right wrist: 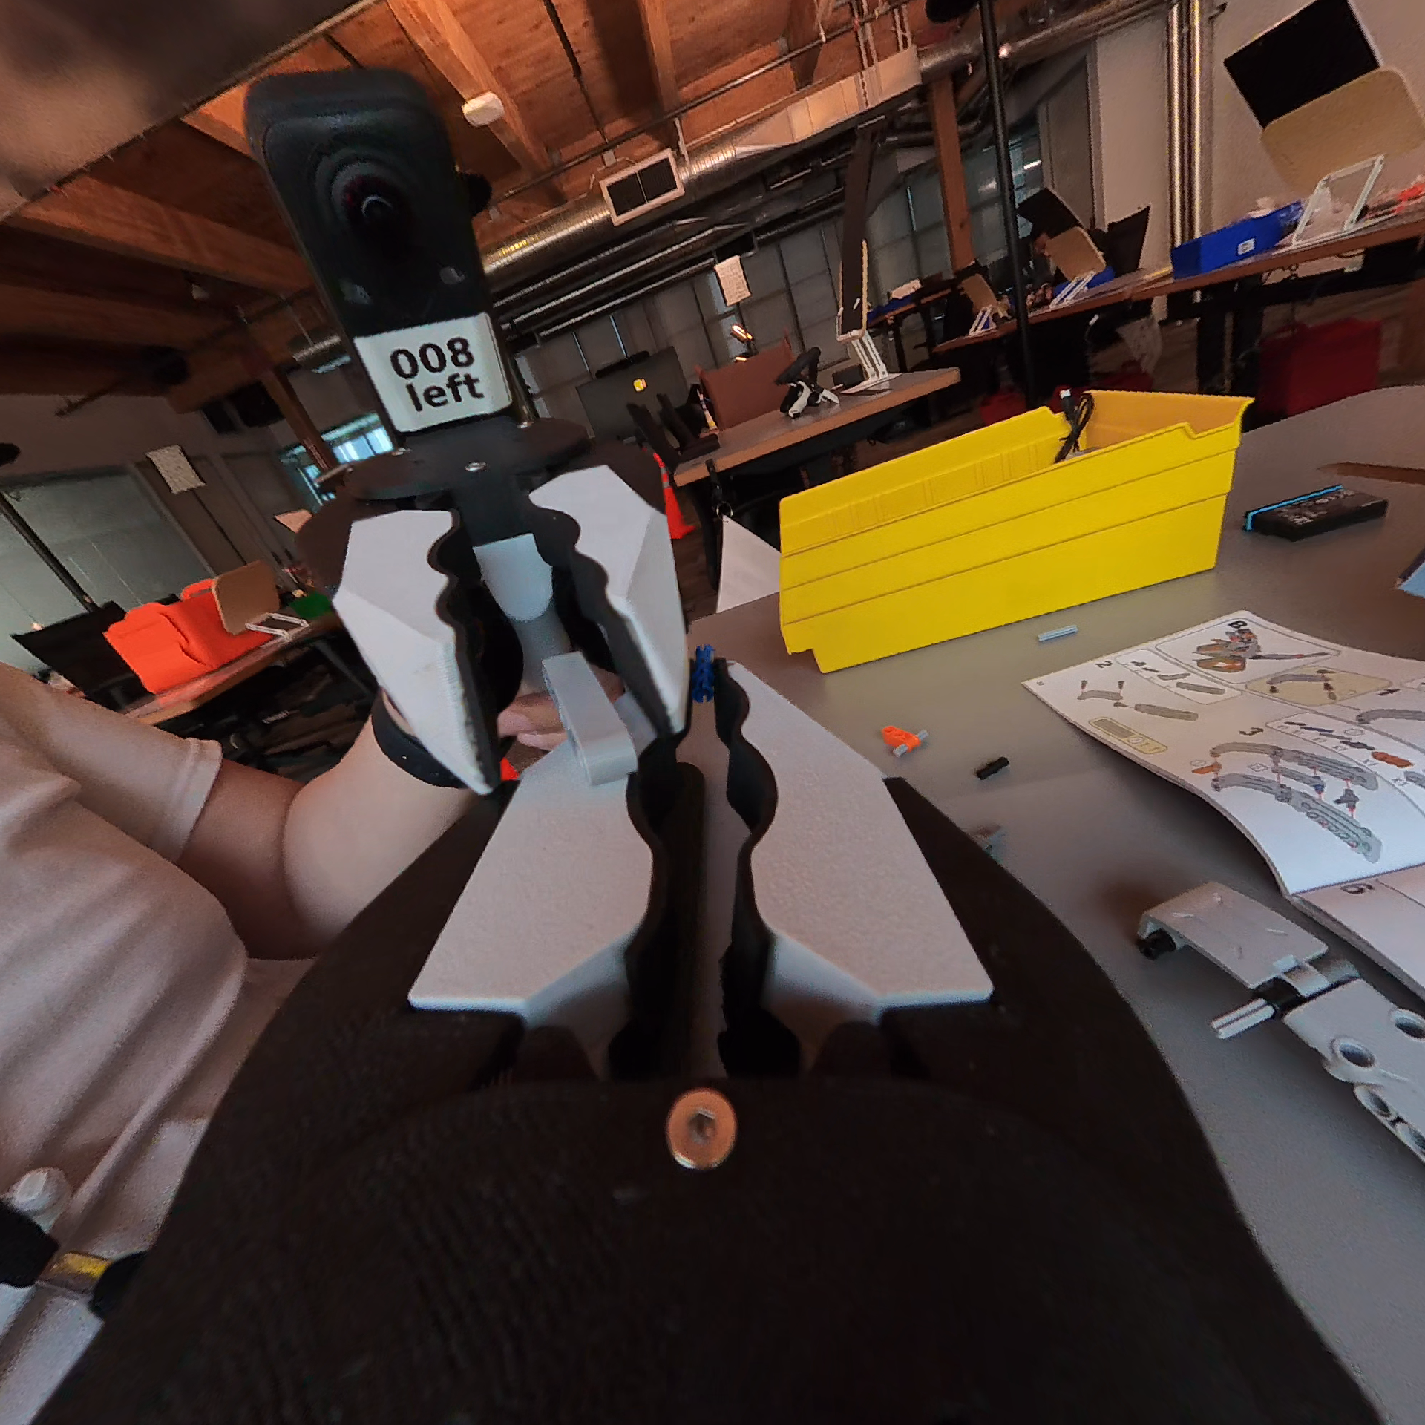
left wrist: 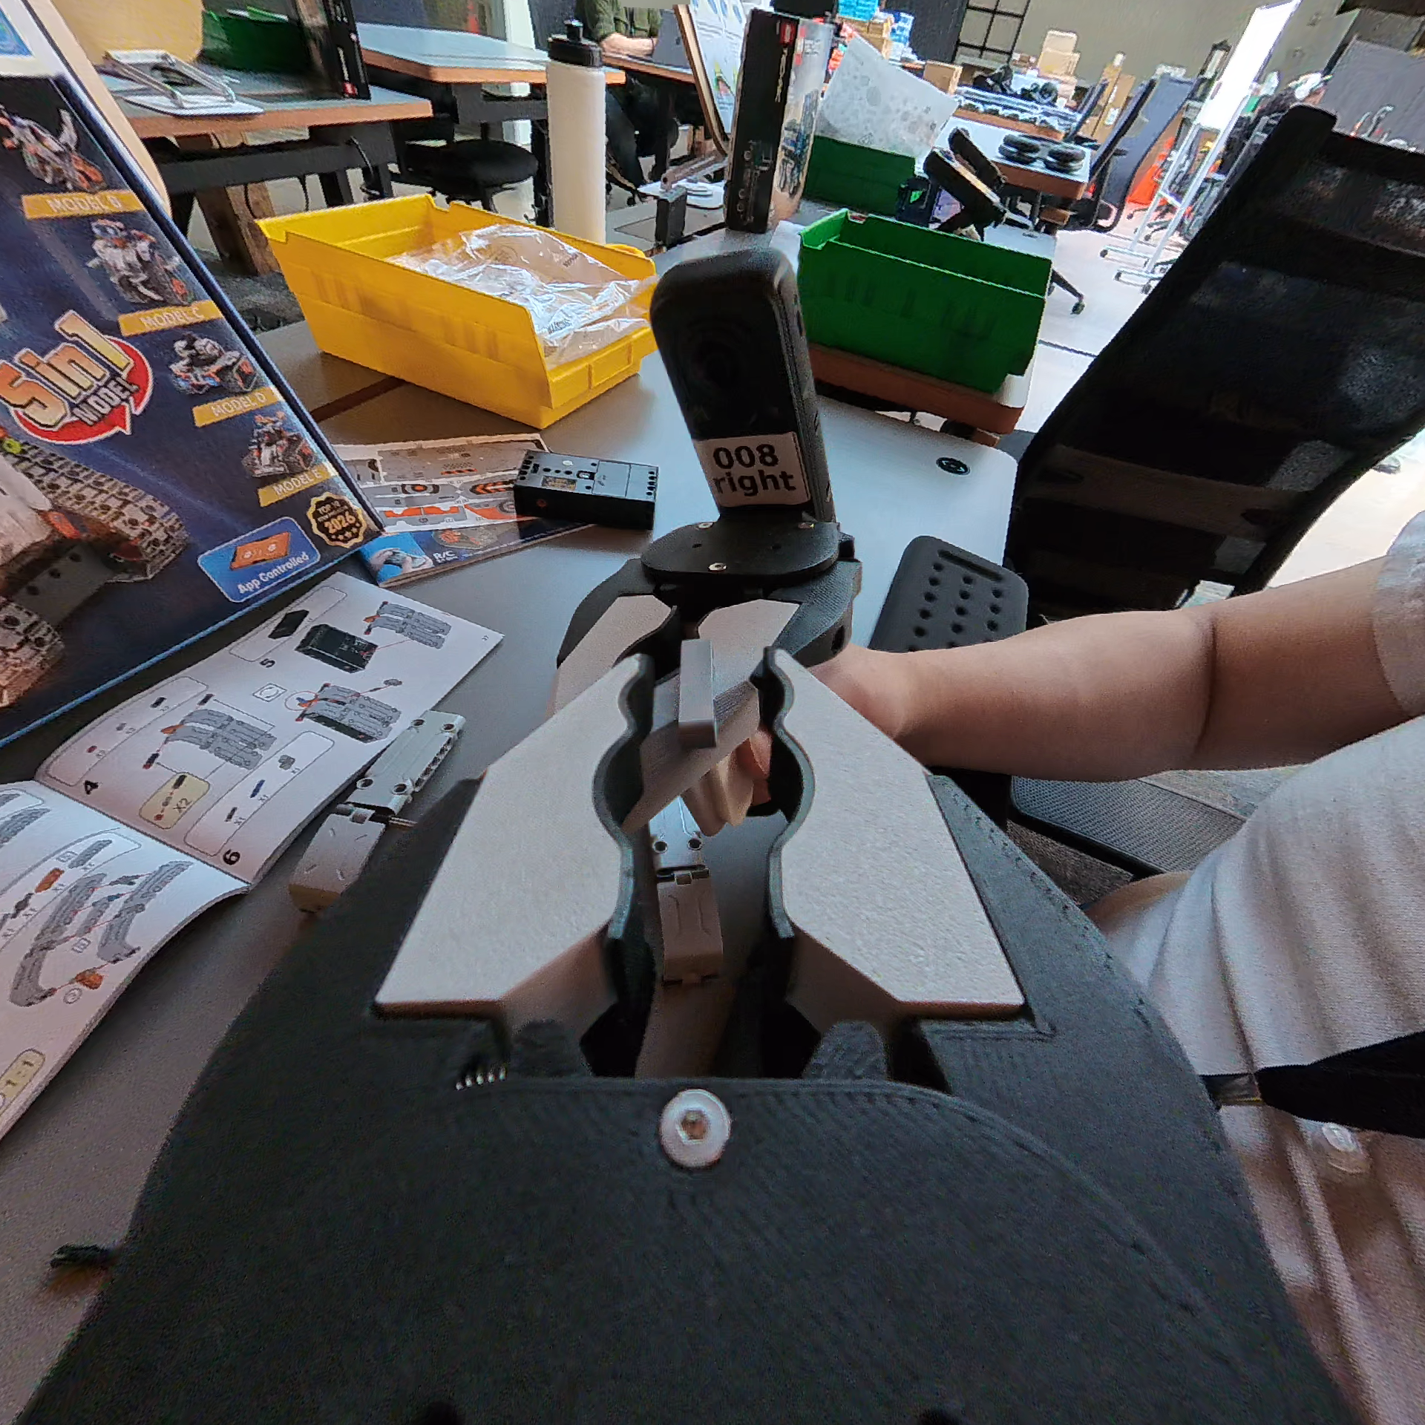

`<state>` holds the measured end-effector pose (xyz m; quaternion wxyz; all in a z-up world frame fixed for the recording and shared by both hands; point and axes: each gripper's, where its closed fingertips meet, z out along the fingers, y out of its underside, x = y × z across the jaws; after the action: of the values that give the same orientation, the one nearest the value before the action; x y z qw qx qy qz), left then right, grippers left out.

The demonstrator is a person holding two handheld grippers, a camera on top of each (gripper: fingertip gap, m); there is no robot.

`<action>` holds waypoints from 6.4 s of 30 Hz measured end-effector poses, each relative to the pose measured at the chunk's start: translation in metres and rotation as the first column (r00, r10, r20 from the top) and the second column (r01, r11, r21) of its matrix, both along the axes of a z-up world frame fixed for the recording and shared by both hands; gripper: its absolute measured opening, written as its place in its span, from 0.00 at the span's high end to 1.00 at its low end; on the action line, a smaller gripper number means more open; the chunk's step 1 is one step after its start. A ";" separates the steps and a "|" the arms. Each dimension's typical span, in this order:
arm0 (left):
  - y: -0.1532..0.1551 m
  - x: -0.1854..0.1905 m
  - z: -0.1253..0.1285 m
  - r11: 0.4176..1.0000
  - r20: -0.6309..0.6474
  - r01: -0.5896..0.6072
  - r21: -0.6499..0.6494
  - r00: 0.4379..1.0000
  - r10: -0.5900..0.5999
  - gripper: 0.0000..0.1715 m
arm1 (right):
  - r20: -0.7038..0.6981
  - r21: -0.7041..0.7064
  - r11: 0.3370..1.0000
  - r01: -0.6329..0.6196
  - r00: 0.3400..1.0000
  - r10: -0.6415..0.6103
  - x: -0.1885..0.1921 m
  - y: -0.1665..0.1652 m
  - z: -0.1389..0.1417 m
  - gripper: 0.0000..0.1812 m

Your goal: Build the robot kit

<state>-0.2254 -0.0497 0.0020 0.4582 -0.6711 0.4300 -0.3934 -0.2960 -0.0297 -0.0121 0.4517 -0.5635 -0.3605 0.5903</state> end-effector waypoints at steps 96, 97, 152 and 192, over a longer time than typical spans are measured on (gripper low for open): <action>0.062 -0.074 -0.069 0.896 0.097 -0.445 -0.019 0.891 0.444 0.97 | 0.277 0.358 0.833 0.421 0.804 -0.526 0.001 0.043 -0.052 0.99; 0.062 -0.074 -0.069 0.893 0.092 -0.449 -0.016 0.889 0.449 0.96 | 0.279 0.355 0.830 0.430 0.799 -0.533 0.001 0.043 -0.053 0.99; 0.060 -0.075 -0.081 0.875 -0.008 -0.481 0.047 0.876 0.482 0.96 | 0.322 0.360 0.855 0.374 0.810 -0.490 -0.002 0.042 -0.064 0.98; -0.001 -0.019 -0.079 0.962 -0.070 0.019 0.272 0.998 0.000 0.96 | 0.455 0.467 0.857 -0.219 0.890 -0.020 0.049 -0.024 -0.068 0.82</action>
<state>-0.2439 -0.0510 -0.0769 0.5291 -0.6129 0.4989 -0.3090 -0.2467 -0.0539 -0.0801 0.4572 -0.5245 -0.6252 0.3536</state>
